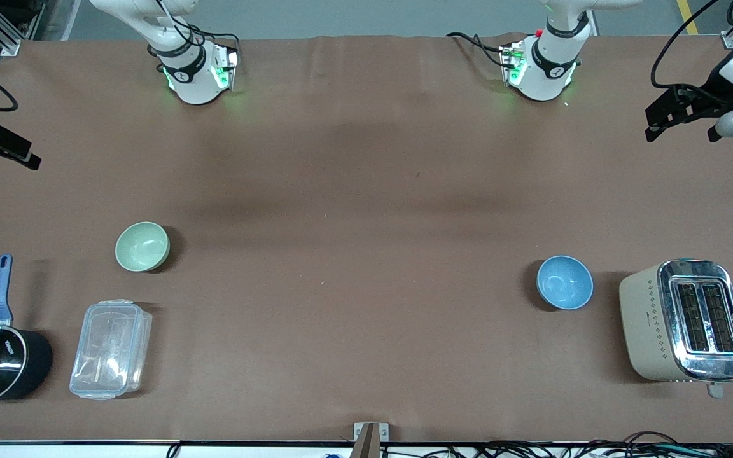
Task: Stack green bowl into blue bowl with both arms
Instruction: 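Reach the right gripper to the green bowl while the left gripper reaches the blue bowl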
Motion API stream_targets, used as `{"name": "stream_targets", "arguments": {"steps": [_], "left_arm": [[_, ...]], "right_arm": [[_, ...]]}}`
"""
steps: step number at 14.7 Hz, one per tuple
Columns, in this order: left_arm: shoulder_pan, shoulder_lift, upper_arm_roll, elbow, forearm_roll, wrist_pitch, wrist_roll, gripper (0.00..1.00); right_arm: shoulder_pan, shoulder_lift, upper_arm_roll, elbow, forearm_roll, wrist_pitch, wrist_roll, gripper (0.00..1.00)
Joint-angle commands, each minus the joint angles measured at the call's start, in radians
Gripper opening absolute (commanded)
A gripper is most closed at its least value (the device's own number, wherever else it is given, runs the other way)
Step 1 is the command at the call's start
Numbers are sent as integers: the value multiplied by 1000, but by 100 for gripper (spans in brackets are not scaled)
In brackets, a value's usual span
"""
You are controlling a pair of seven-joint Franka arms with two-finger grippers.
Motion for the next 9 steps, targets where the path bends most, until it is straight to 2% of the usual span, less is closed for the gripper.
{"name": "stream_targets", "arguments": {"steps": [1,3,5,7,9], "left_arm": [[5,16,4,35,-18,-26,27,100],[6,41,4,39,-16,-26,32,100],[6,121,4,96,-7,-26,26,100],[6,210,10,104,13,-7,27,100],[2,299,10,61,98,114,21,100]], "right_arm": [[-14,-29,17,-33,4,4,2,100],[-7,-29,15,-33,4,4,2,100],[-5,-30,13,-33,4,4,2,100],[-7,-30,13,-33,4,2,2,100],[-11,-29,13,-33,4,2,1,100]]}}
